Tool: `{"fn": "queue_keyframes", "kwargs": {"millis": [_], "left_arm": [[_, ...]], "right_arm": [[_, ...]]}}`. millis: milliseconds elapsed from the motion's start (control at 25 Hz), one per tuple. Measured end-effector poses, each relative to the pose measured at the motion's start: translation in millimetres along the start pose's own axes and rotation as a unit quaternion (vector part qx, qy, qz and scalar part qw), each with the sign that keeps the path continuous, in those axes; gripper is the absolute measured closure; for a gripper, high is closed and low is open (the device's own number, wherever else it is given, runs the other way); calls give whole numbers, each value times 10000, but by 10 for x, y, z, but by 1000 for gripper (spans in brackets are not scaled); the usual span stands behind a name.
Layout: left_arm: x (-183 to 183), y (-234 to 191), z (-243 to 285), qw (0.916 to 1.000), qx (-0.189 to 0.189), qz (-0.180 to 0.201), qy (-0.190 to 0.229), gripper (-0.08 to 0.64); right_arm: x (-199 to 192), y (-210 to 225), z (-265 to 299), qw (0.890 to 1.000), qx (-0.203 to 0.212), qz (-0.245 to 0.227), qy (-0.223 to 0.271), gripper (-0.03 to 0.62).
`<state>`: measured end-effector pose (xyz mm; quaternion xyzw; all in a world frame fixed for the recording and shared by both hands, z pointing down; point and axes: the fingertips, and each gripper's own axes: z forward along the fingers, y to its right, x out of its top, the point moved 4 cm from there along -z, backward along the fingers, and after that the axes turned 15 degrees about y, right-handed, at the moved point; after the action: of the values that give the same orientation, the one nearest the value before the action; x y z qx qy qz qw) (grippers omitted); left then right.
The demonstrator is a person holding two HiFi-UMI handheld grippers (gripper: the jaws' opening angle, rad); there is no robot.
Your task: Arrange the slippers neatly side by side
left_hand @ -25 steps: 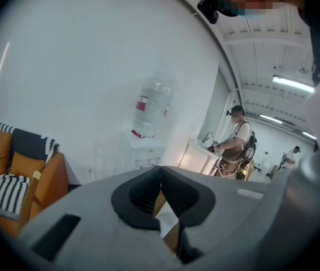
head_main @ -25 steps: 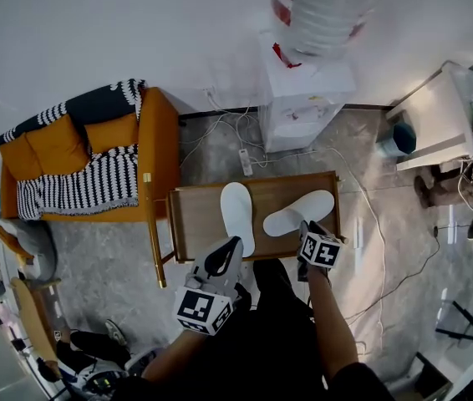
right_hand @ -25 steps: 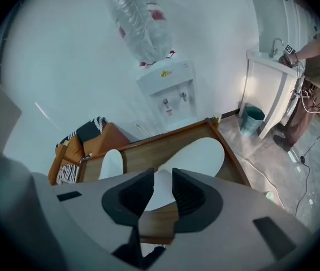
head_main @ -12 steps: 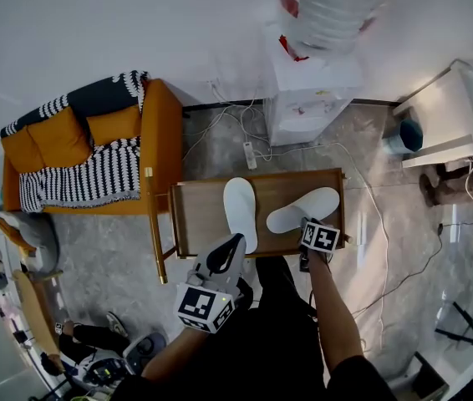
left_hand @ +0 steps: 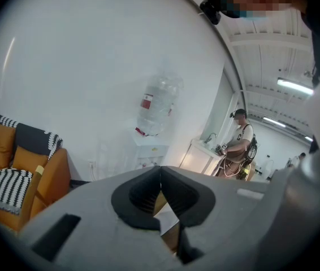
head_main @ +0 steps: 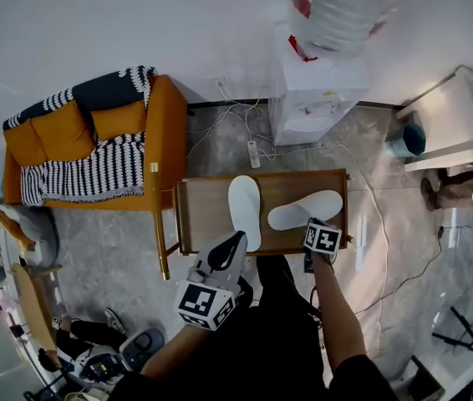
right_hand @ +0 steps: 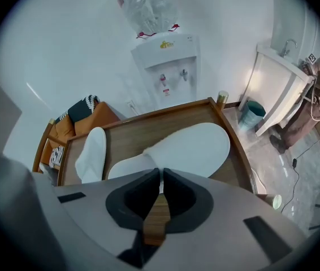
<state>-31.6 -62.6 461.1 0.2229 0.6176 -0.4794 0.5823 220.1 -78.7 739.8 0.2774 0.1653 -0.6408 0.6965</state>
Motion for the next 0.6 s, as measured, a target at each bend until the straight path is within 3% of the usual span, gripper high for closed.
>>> {"fn": "queue_keyframes", "kwargs": {"millis": [600], "left_arm": [[72,-118,-320,9997,141,-74,202,543]], "right_arm": [[122,-483,-390,9897,660,-1238,291,569]]}}
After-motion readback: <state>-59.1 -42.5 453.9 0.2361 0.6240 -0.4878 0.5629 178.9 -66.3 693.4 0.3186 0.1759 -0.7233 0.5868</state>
